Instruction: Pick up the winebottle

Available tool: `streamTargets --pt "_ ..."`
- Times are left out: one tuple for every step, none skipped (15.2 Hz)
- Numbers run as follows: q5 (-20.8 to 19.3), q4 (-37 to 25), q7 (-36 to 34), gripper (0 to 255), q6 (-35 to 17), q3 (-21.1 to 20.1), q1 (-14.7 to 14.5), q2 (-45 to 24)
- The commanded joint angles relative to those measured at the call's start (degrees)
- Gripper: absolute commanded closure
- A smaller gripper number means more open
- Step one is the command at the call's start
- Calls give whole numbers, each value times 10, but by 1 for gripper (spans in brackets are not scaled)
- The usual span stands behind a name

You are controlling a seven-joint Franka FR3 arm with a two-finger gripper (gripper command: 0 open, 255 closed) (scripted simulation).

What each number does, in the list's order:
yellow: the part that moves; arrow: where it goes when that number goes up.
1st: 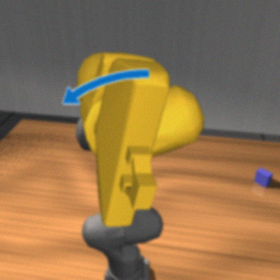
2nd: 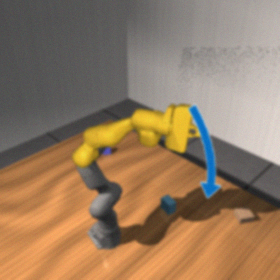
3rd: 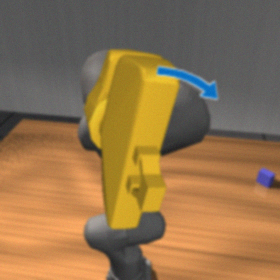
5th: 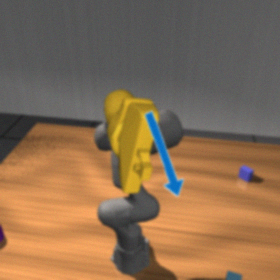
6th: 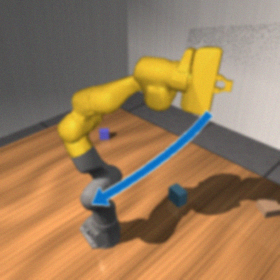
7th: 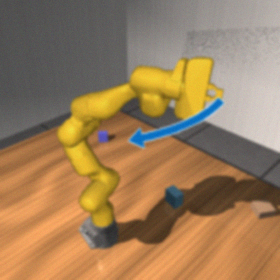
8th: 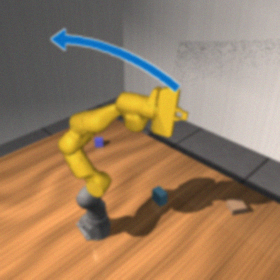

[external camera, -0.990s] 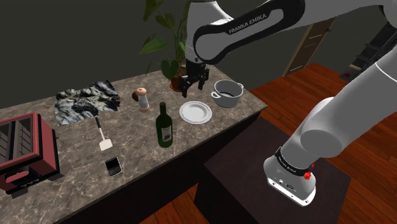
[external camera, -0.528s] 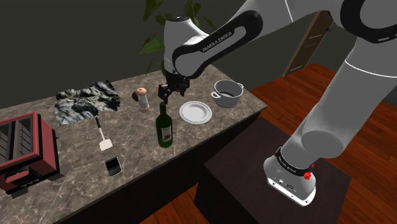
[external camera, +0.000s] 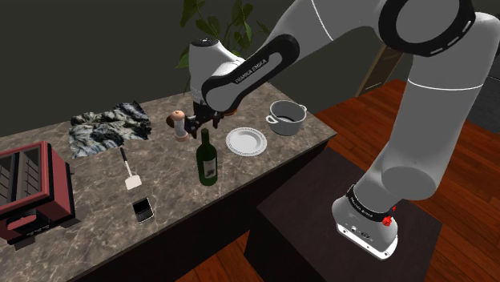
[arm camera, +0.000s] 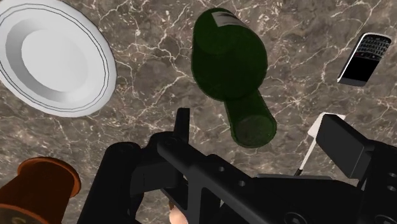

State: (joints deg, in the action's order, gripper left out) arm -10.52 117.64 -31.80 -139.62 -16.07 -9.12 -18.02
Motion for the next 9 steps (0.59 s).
streamTargets --pt "-6 3 -3 0 -13 3 -1 -10" --pt "-8 4 -6 0 -19 4 -2 -15" --pt "-11 5 -8 0 -25 6 -3 -21" --pt "-16 6 -11 0 -35 8 -5 -29" --pt "-16 6 -11 0 -35 8 -5 -29" --pt "-16 6 -11 0 -35 8 -5 -29" --pt "-16 7 -12 255 -35 8 -5 -29" --pt "-16 7 -12 255 -35 8 -5 -29" --pt "-16 7 -12 255 -35 8 -5 -29"
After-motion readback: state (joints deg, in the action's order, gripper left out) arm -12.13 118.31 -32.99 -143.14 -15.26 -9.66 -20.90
